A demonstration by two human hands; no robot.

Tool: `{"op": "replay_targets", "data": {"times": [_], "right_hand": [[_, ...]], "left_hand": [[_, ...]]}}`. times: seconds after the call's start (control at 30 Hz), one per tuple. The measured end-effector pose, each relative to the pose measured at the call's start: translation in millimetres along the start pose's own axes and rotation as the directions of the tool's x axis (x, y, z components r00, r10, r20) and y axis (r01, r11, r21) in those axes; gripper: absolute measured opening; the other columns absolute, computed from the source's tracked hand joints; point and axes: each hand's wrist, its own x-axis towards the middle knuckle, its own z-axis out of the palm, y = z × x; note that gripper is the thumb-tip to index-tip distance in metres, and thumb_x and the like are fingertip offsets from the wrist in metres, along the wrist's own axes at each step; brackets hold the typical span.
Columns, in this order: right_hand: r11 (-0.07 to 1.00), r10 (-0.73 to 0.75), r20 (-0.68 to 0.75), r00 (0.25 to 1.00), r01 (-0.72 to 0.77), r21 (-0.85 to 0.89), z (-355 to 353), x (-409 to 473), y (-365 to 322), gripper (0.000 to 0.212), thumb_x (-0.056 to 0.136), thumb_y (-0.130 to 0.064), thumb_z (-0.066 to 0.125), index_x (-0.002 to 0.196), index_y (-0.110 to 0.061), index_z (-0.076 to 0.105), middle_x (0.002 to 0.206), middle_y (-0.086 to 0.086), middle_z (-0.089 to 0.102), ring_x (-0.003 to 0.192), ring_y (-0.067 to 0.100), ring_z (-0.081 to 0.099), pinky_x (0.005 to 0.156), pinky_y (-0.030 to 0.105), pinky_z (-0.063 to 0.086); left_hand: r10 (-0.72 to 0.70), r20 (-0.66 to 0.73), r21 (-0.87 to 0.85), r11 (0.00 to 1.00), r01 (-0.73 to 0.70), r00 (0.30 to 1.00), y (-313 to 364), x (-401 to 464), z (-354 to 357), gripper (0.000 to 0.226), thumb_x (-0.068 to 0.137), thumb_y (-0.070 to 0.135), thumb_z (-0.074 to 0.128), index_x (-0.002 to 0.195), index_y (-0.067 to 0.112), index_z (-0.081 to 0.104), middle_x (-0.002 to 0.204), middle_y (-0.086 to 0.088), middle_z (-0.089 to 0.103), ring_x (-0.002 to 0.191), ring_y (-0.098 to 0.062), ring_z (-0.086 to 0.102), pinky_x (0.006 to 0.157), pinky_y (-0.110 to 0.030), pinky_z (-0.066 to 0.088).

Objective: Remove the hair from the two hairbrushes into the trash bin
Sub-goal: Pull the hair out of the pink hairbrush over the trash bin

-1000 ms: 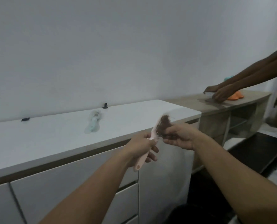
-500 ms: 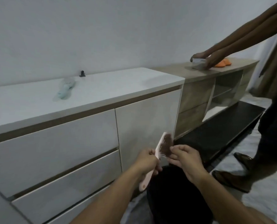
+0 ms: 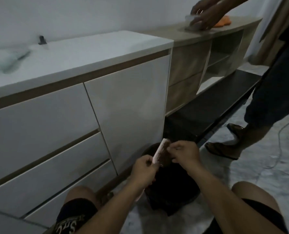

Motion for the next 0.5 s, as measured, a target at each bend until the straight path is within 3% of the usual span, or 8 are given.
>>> {"op": "replay_targets", "data": {"times": [0.07, 0.17, 0.33, 0.43, 0.5], "right_hand": [[0.999, 0.005, 0.007, 1.000, -0.005, -0.034, -2, 1, 6, 0.017, 0.082, -0.007, 0.074, 0.069, -0.018, 0.070, 0.077, 0.011, 0.072, 0.065, 0.021, 0.069, 0.052, 0.028, 0.053], [0.999, 0.025, -0.015, 1.000, -0.025, -0.033, -6, 6, 10, 0.019, 0.084, -0.006, 0.070, 0.068, -0.017, 0.069, 0.074, 0.012, 0.072, 0.066, 0.023, 0.069, 0.057, 0.031, 0.054], [0.998, 0.023, -0.047, 0.999, -0.021, 0.052, -3, 9, 5, 0.005, 0.087, -0.009, 0.067, 0.086, -0.013, 0.066, 0.079, 0.010, 0.069, 0.066, 0.019, 0.065, 0.061, 0.035, 0.056], [0.999, -0.001, 0.080, 0.997, -0.003, 0.046, 1, 3, 1, 0.016, 0.083, -0.016, 0.074, 0.098, -0.016, 0.069, 0.081, 0.002, 0.069, 0.074, 0.017, 0.067, 0.056, 0.028, 0.056], [0.999, -0.038, 0.109, 0.993, 0.037, 0.005, 3, 1, 3, 0.021, 0.081, -0.009, 0.076, 0.102, -0.012, 0.073, 0.082, 0.005, 0.070, 0.074, 0.017, 0.067, 0.053, 0.021, 0.054]], "left_hand": [[0.004, -0.006, 0.028, 1.000, -0.004, 1.000, -6, 0, 1, 0.012, 0.090, 0.012, 0.058, 0.079, 0.015, 0.059, 0.068, -0.009, 0.060, 0.042, -0.015, 0.049, 0.034, -0.019, 0.035], [-0.025, -0.015, 0.025, 0.999, 0.025, 1.000, -13, -1, -1, 0.015, 0.094, 0.011, 0.055, 0.080, 0.016, 0.059, 0.072, -0.009, 0.062, 0.043, -0.014, 0.050, 0.034, -0.019, 0.035], [-0.035, -0.033, 0.017, 0.999, 0.036, 0.999, -20, 0, -4, 0.016, 0.095, 0.012, 0.054, 0.081, 0.018, 0.057, 0.076, -0.010, 0.062, 0.045, -0.015, 0.049, 0.036, -0.018, 0.035], [-0.012, -0.017, 0.035, 0.999, 0.013, 1.000, -20, 2, -3, 0.015, 0.094, 0.013, 0.056, 0.081, 0.020, 0.058, 0.077, -0.010, 0.063, 0.044, -0.015, 0.051, 0.035, -0.018, 0.036], [-0.013, -0.009, 0.015, 1.000, 0.013, 1.000, -20, 2, -1, 0.016, 0.093, 0.013, 0.056, 0.079, 0.019, 0.058, 0.075, -0.009, 0.063, 0.042, -0.014, 0.050, 0.035, -0.017, 0.034]]}}
